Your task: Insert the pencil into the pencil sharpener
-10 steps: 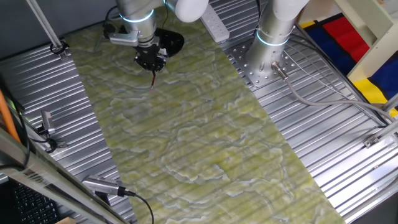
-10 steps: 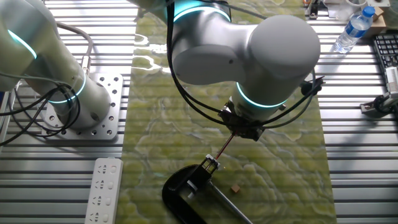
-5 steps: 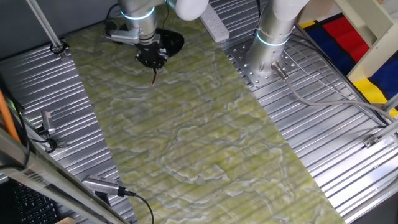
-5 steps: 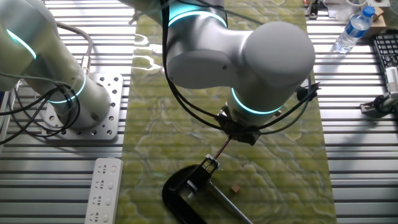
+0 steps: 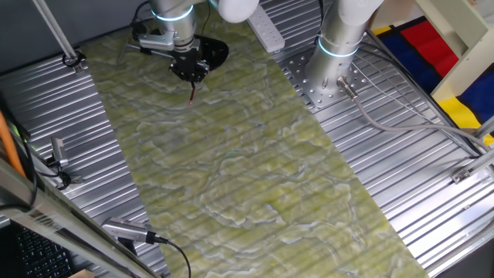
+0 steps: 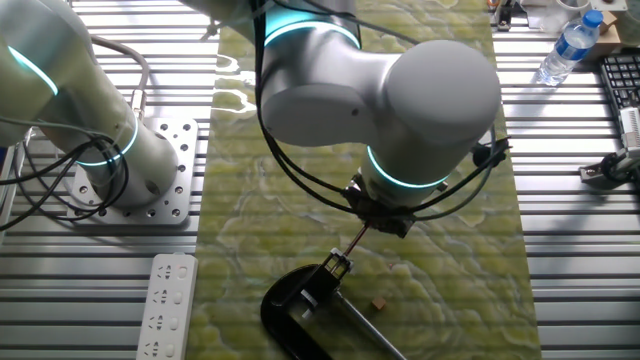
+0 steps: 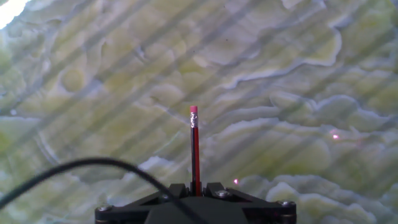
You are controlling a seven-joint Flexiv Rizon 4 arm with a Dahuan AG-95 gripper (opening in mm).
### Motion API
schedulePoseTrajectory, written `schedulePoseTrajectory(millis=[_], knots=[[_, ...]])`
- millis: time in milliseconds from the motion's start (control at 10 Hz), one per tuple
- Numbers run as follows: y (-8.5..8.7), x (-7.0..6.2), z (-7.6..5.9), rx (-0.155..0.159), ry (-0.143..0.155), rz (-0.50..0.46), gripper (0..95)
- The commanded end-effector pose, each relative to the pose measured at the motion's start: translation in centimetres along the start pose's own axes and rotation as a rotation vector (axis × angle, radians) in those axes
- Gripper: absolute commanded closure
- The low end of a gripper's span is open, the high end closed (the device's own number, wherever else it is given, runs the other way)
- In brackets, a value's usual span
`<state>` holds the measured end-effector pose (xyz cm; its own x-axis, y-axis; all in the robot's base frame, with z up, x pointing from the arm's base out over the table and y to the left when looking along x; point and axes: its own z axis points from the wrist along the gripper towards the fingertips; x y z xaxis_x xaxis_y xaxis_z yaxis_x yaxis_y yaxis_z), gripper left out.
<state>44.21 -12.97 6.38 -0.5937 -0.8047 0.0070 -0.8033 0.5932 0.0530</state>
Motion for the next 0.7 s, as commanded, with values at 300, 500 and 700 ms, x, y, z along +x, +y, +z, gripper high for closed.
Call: schedulePoseTrajectory(millis=[300,500,700], knots=[[0.38,0.77,0.08,0.005,-0.001,0.007,95.0],[0.39,0.78,0.08,0.011,-0.007,0.007,95.0],[0.39,0.76,0.1,0.005,-0.011,0.022,95.0]])
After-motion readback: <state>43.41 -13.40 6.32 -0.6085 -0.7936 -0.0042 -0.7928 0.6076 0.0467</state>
